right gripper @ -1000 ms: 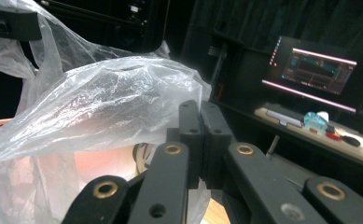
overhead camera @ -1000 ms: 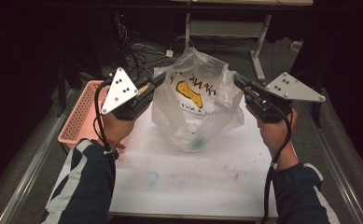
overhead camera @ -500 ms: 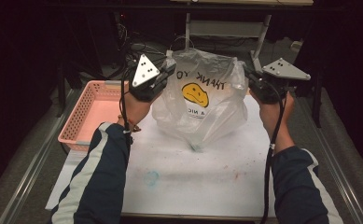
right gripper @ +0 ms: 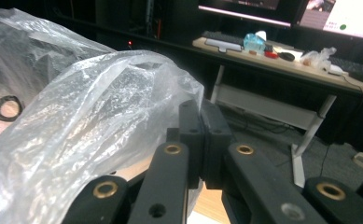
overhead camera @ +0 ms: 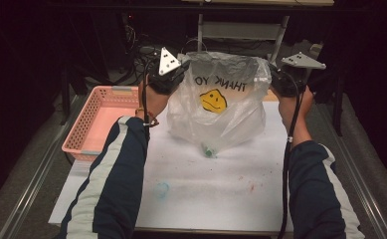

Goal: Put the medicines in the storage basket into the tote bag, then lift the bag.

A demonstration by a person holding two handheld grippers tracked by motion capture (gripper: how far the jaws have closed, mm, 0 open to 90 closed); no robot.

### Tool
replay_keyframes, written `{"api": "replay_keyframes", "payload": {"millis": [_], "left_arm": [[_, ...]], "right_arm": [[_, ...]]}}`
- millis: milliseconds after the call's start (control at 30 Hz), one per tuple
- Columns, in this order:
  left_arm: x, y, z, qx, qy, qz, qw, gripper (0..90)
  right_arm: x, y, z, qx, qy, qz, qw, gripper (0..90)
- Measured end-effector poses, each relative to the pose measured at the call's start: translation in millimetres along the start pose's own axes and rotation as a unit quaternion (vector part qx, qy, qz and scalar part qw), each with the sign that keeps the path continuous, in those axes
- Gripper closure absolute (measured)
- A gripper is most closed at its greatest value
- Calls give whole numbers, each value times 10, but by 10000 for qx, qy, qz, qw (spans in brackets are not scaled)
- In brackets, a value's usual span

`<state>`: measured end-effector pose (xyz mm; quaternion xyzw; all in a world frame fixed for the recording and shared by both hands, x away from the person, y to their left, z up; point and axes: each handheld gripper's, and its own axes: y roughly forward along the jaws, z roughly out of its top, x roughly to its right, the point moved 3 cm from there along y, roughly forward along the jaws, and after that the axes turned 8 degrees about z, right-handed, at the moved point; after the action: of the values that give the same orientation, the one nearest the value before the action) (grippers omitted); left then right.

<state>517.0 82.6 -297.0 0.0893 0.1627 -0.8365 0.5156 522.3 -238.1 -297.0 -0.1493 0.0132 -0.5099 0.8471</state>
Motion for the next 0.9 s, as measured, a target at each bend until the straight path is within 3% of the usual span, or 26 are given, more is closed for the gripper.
{"api": "replay_keyframes", "payload": {"millis": [333, 700, 900], "left_arm": [[-81, 156, -61, -229, 67, 184, 9995, 844], [-403, 147, 188, -114, 96, 752, 9971, 844], [-458, 114, 227, -106, 101, 945, 9954, 843]], "right_arm": [[60, 191, -64, -154, -5, -88, 9998, 899], [119, 248, 152, -46, -43, -186, 9998, 899], [112, 231, 241, 15, -132, -260, 9996, 898]]}}
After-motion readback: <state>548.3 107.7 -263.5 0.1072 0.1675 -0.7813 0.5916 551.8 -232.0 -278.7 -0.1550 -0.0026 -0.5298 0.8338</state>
